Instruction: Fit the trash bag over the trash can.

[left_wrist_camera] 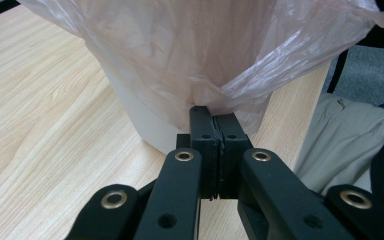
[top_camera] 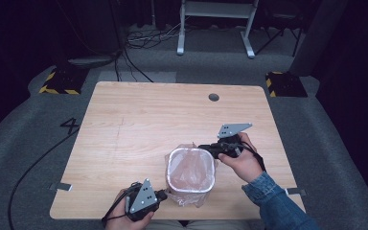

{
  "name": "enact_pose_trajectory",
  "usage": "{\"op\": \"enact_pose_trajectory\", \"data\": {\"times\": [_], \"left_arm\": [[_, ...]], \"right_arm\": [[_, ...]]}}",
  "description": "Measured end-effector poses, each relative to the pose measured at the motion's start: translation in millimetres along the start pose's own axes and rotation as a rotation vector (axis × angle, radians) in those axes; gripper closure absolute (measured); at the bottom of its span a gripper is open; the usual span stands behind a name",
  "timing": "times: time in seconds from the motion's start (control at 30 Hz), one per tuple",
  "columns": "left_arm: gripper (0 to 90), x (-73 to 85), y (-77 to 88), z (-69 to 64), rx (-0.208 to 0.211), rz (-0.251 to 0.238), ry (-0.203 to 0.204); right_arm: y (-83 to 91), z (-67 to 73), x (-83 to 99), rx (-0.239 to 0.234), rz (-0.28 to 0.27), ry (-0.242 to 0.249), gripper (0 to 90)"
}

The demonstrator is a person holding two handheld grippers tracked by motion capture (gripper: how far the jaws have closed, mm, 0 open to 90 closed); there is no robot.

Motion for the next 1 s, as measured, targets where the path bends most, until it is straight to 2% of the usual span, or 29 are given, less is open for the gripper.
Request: {"op": "enact_pose_trajectory", "data": {"times": [0.13,0.17,0.33,0.47,0.57,0.63,0.77,0.8,0.87,0.93,1.0], "left_arm": [[90.0,1.2,-5.1,2.9,0.006,0.000,0.024],[90.0,1.7,-6.1,3.8,0.005,0.005,0.020],[88.2,-0.9,-2.2,6.2,0.008,-0.009,0.030],[80.1,-3.9,14.3,3.6,-0.003,-0.031,0.040],[72.7,-10.8,28.0,-3.6,-0.009,-0.076,0.055],[66.4,-18.6,32.2,-10.2,-0.018,-0.101,0.041],[57.9,-31.4,29.6,-14.9,-0.047,-0.107,0.001],[60.0,-32.1,27.0,-14.5,-0.049,-0.100,0.000],[76.2,-30.9,20.4,-13.1,-0.038,-0.080,0.000],[88.4,-26.3,12.9,-10.2,-0.030,-0.049,0.016],[90.0,-22.1,7.1,-6.3,-0.025,-0.036,0.045]], "right_arm": [[2.9,0.8,10.7,0.002,0.003,-0.013,88.4],[3.9,1.1,13.5,0.001,0.003,-0.020,88.4],[12.2,1.7,23.7,0.047,0.008,-0.021,86.2],[21.6,4.4,27.3,0.097,0.008,-0.025,86.0],[26.1,6.2,29.8,0.107,0.006,-0.035,85.6],[26.9,6.6,31.3,0.109,0.005,-0.040,85.5],[26.4,8.4,33.0,0.113,0.006,-0.046,86.1],[26.3,9.0,33.3,0.115,0.009,-0.045,86.3],[26.2,11.4,33.7,0.112,0.012,-0.049,86.6],[26.2,13.4,34.8,0.108,0.015,-0.046,87.2],[26.8,12.8,36.7,0.116,0.018,-0.045,87.6]]}}
Point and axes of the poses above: each handheld gripper's, and its own axes: y roughly backward along the jaws, x roughly out of its underside, z roughly to its left, the point moved 9 cm from there along -y, roughly forward along the jaws, and after that the axes turned 2 degrees about x, right-handed, at the moved point
